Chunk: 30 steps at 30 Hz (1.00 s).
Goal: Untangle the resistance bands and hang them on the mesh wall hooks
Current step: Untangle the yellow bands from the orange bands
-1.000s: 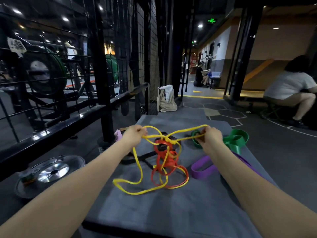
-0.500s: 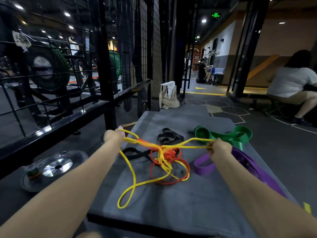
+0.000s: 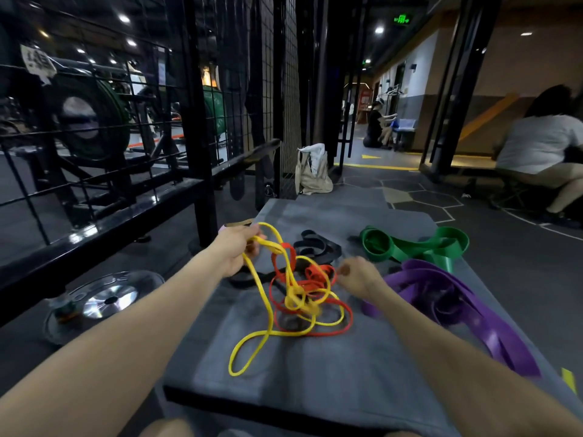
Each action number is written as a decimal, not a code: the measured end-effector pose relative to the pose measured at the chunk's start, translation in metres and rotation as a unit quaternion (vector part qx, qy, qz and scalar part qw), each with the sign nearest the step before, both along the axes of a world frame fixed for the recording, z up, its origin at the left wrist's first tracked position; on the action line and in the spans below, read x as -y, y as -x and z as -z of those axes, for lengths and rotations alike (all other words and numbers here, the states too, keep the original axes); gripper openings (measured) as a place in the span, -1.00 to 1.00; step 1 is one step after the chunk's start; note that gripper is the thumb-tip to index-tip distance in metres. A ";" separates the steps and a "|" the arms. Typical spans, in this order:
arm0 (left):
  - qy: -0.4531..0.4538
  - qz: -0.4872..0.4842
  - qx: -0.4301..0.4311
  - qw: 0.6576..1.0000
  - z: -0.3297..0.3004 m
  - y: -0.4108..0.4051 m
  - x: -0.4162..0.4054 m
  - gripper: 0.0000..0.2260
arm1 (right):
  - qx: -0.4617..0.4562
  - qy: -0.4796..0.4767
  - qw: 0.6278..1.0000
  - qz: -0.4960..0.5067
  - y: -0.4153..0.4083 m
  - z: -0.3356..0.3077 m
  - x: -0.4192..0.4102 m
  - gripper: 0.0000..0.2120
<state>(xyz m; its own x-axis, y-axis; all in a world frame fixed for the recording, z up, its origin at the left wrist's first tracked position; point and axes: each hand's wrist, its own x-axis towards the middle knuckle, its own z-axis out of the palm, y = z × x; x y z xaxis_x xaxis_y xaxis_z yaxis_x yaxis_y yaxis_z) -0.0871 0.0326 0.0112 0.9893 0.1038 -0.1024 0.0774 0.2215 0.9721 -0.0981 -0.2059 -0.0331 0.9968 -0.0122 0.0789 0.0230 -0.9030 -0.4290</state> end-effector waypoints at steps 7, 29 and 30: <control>0.067 0.068 0.011 0.995 -0.022 0.013 0.011 -0.79 | -0.015 -0.093 0.979 -0.180 0.011 -0.018 -0.060 -0.82; -0.517 0.024 0.040 0.854 -0.028 0.025 -0.056 -0.63 | 0.235 -0.142 0.961 0.029 0.011 -0.098 0.009 -0.61; -0.531 0.001 0.032 0.847 -0.027 0.026 -0.060 -0.61 | 0.233 -0.141 0.961 0.053 0.012 -0.096 0.015 -0.62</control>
